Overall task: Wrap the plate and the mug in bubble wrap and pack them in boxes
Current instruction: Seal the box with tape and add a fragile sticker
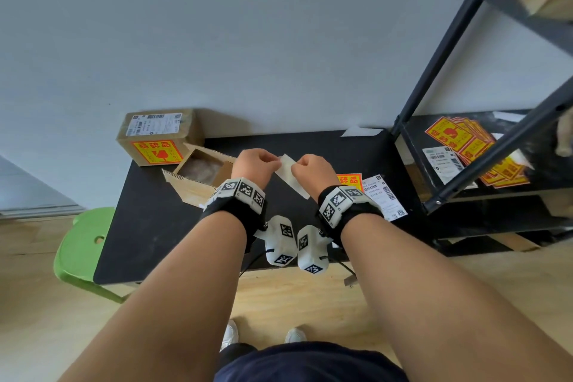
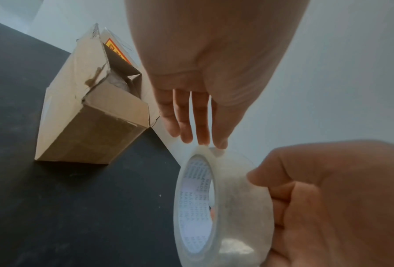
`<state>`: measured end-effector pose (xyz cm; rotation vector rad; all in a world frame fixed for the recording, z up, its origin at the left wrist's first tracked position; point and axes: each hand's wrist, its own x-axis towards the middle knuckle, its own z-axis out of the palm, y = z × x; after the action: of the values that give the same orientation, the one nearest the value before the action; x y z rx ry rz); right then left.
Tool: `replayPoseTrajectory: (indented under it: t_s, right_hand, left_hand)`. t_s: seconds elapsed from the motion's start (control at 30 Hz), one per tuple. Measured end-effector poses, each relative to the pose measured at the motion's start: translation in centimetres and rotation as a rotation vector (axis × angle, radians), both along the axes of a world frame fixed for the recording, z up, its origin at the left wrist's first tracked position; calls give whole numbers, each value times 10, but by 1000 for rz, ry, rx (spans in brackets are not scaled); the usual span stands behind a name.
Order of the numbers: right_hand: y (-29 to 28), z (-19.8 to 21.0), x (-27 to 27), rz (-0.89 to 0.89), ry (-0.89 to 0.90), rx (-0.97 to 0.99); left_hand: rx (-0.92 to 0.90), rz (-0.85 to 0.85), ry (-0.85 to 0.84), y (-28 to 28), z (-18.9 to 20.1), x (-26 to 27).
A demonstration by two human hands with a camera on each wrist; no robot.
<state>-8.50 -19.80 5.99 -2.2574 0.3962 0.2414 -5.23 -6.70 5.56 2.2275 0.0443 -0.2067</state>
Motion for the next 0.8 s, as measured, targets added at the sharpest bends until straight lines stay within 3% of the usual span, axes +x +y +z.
replayPoseTrajectory:
  t_s: [0.4,0.7,0.8]
  right_hand:
    - [-1,-6,-3,36,-66,-24]
    - [-11,-13,2,8,-61,-70]
    - [-13,-15,2,5,-53,-79]
  left_hand:
    - [89,-18,76,-4,9,1]
    - [-14,-19,108,-15,5,0]
    - [27,-39,97,-17,3,-2]
